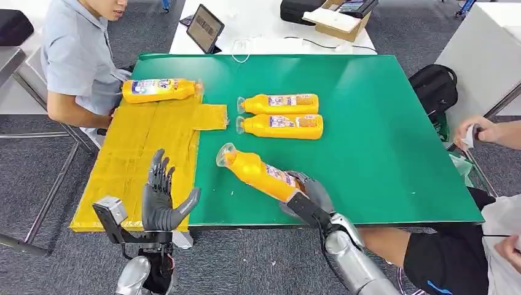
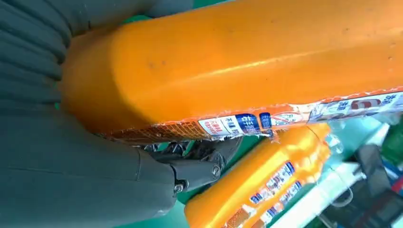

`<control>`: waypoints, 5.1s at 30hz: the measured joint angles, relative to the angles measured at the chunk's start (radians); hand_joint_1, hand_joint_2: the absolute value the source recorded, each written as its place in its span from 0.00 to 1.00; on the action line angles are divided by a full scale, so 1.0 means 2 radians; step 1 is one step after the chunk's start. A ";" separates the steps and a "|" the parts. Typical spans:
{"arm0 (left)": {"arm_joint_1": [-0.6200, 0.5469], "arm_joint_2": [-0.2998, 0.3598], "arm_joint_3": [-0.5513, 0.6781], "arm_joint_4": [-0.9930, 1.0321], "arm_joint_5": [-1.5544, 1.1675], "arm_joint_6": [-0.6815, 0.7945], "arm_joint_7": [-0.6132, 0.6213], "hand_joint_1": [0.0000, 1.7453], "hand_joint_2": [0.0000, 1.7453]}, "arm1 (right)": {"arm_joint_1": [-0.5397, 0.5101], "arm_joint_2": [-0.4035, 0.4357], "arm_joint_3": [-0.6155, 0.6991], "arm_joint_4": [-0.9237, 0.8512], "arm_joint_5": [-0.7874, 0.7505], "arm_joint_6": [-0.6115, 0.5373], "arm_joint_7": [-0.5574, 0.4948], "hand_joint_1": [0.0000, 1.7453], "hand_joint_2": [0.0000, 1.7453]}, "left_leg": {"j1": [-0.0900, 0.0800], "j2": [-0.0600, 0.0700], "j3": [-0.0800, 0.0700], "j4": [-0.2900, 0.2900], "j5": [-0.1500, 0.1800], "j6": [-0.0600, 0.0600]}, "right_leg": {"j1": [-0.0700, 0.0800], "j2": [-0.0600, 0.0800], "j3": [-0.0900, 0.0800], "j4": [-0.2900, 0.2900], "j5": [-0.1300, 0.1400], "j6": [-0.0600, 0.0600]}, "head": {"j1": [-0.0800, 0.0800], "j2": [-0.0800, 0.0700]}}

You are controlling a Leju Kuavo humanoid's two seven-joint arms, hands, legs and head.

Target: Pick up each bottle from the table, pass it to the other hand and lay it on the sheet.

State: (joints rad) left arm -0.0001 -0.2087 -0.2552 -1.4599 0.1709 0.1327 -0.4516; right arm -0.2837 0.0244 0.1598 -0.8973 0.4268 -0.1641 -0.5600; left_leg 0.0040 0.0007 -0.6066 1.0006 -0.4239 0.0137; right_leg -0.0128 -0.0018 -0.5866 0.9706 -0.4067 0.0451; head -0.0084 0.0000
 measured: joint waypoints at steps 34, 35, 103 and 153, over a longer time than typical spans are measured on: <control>0.012 -0.004 -0.074 0.024 0.021 -0.070 0.006 0.00 1.00 | 0.061 0.052 0.148 -0.124 0.031 -0.076 -0.040 0.89 1.00 | 0.000 0.000 -0.004 0.000 0.000 0.000 | 0.000 0.000 -0.004 0.000 0.000 0.000 | 0.000 0.000; 0.011 -0.004 -0.074 0.024 0.027 -0.070 0.007 0.00 1.00 | 0.056 0.054 0.153 -0.118 0.030 -0.078 -0.040 0.91 1.00 | 0.000 0.000 -0.004 0.000 0.000 0.000 | 0.000 0.000 -0.004 0.000 0.000 0.000 | 0.000 0.000; -0.270 0.056 0.023 0.302 -0.362 0.248 0.039 1.00 1.00 | 0.131 0.077 0.114 -0.308 0.180 -0.267 -0.069 0.00 0.00 | 0.000 0.000 -0.004 0.000 0.001 0.000 | 0.000 0.000 -0.005 0.000 0.000 0.000 | 0.000 0.000; -0.302 0.022 0.057 0.302 -0.307 0.054 -0.081 0.00 1.00 | 0.130 0.042 0.123 -0.258 0.149 -0.267 -0.069 0.00 0.00 | 0.000 0.000 -0.005 0.000 0.001 0.000 | 0.000 0.000 -0.005 0.000 0.000 0.000 | 0.000 0.000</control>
State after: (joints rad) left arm -0.6046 -0.1644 -0.1416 -0.8567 -0.4437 0.2399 -0.6142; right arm -0.0242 0.1087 0.4051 -1.4141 0.7252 -0.6981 -0.6985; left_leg 0.0039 0.0007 -0.6157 1.0010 -0.4225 0.0143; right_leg -0.0130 -0.0020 -0.5957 0.9715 -0.4063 0.0450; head -0.0088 0.0000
